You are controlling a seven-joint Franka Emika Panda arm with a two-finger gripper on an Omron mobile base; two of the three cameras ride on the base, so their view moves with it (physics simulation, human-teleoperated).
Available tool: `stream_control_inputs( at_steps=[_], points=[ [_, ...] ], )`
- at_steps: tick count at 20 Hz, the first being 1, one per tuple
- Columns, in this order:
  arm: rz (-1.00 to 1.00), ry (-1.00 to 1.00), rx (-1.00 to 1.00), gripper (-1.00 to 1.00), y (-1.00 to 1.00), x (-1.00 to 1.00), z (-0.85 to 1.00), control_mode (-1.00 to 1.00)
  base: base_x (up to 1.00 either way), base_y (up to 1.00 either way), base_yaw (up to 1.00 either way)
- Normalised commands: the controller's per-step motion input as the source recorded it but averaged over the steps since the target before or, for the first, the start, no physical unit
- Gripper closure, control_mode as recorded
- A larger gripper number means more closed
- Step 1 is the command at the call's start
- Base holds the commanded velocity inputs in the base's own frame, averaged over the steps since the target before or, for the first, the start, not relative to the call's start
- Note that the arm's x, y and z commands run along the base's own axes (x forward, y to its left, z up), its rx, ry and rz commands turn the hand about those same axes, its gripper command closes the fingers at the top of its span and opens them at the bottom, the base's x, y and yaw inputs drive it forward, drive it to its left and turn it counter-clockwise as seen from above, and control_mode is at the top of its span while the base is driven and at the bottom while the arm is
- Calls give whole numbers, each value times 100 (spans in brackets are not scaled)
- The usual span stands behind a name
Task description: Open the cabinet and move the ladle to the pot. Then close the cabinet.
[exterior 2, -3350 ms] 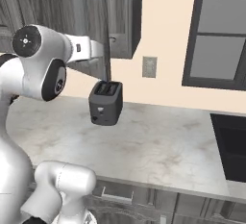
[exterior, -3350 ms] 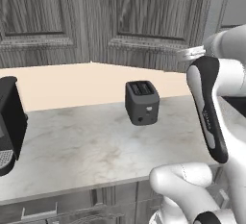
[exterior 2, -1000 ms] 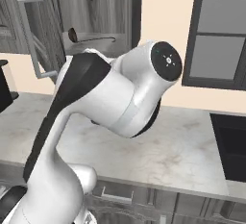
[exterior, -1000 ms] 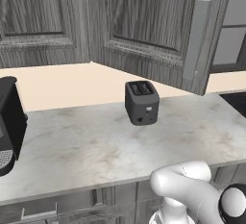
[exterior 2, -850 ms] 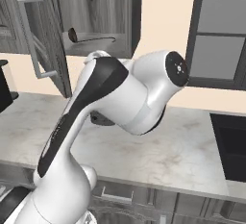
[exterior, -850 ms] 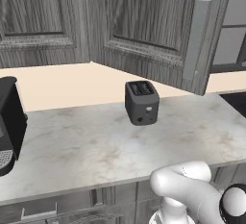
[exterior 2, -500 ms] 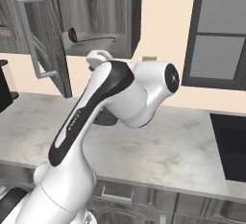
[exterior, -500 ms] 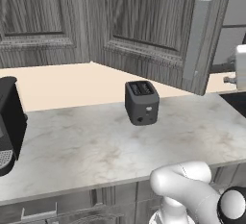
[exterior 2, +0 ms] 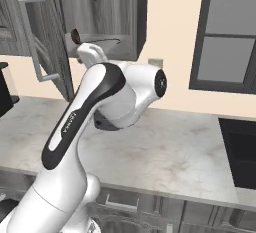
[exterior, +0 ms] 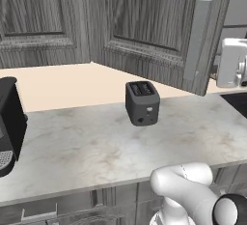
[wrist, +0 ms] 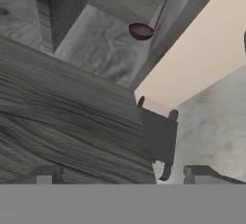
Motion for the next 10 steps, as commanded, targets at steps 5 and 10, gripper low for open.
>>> stream_control_inputs(
  at_steps=[5, 10],
  points=[
    [4, 0, 7, -100, 63, 0, 25, -100, 0, 0, 0],
    [8, 2, 10, -100, 41, -1, 30, -100, 0, 0, 0]
  ],
)
